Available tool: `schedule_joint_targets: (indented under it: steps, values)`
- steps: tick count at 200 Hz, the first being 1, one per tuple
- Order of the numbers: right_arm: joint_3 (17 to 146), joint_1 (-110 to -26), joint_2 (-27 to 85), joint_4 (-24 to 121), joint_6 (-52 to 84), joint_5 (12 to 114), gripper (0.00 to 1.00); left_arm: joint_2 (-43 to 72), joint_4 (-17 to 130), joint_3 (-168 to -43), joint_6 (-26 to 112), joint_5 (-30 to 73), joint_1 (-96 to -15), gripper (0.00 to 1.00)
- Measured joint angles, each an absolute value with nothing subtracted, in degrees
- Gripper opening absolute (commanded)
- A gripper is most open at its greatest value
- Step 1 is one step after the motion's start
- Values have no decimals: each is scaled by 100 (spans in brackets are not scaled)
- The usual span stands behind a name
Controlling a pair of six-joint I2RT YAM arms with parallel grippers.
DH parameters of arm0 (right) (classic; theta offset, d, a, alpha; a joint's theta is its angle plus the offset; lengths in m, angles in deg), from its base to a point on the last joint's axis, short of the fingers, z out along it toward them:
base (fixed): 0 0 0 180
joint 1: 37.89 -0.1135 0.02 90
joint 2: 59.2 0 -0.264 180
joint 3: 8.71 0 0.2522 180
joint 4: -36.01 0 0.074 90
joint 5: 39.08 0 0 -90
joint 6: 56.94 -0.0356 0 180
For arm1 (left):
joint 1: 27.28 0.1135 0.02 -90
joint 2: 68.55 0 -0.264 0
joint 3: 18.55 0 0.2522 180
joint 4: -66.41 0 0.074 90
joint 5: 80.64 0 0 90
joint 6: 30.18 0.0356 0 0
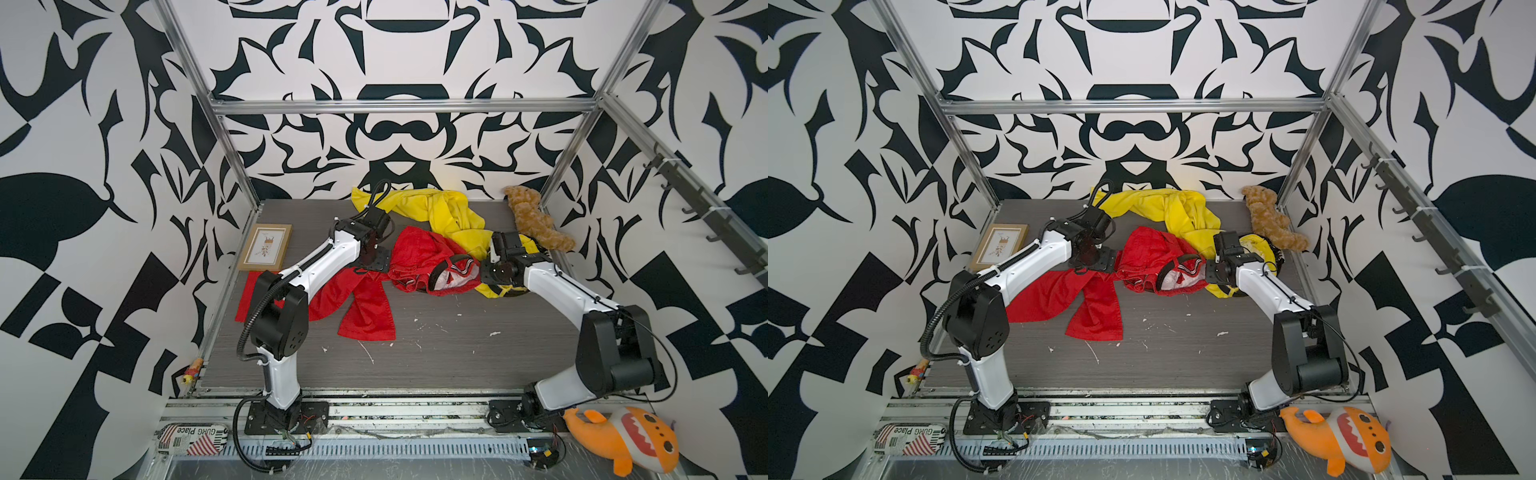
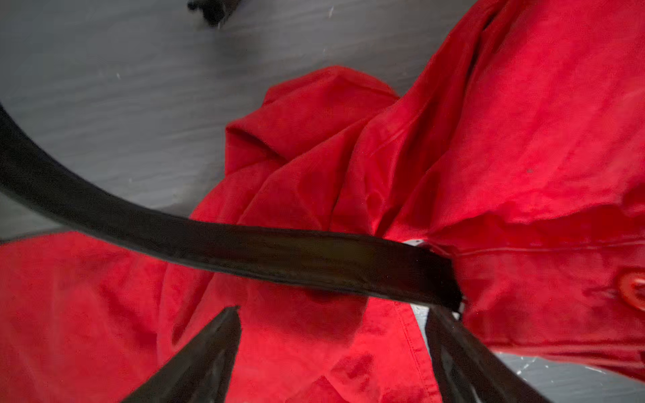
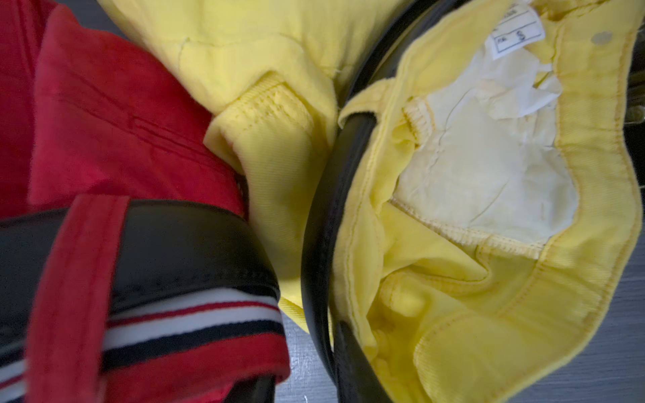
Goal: Remove the belt from the trousers
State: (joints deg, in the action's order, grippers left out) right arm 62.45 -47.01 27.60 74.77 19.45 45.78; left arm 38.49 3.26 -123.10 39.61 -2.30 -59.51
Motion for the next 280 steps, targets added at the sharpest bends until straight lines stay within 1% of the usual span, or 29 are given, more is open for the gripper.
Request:
schedule_joint_targets:
  steps: [52, 54, 57, 89, 123, 133, 145, 162, 172, 202, 227, 254, 280]
  values:
    - [6228, -4697, 2760, 7431, 1945, 4600, 31, 3854, 927, -12026, 3255, -40, -5673, 86]
    - [6228, -4697, 2760, 7431, 1945, 4600, 31, 3854, 947, -12021, 3244, -40, -5663, 83]
    - [6228, -4697, 2760, 7433, 1945, 4600, 31, 3854, 982, -12015, 3207, -43, -5636, 81]
    - [6228, -4697, 2760, 7431, 1945, 4602, 31, 3895, 1194, -12082, 3028, -62, -5433, 73]
    - [6228, -4697, 2763, 7424, 1945, 4606, 32, 4186, 1358, -12235, 2978, -163, -5354, 65]
    - [6228, -4697, 2763, 7422, 1945, 4610, 32, 4319, 1373, -12275, 2993, -204, -5352, 58]
    - [6228, -4697, 2763, 7416, 1947, 4615, 32, 4477, 1368, -12349, 2984, -228, -5348, 43]
    - [6228, -4697, 2763, 7405, 1945, 4621, 32, 4678, 1375, -12465, 3089, -272, -5322, 12]
    - [6228, -4697, 2763, 7396, 1947, 4628, 32, 4697, 1379, -12471, 3054, -303, -5300, 0]
    - [6228, -4699, 2763, 7392, 1982, 4674, 35, 4516, 1368, -12511, 3295, -394, -5232, 0]
    - [6230, -4749, 2763, 7387, 2059, 4766, 36, 4168, 1222, -12817, 3725, -414, -4985, 0]
    - [6243, -4804, 2763, 7282, 2122, 4901, 36, 3771, 1056, -13374, 4243, -414, -4554, 0]
    - [6248, -4823, 2763, 7234, 2142, 4940, 37, 3561, 877, -13754, 4667, -429, -3958, 0]
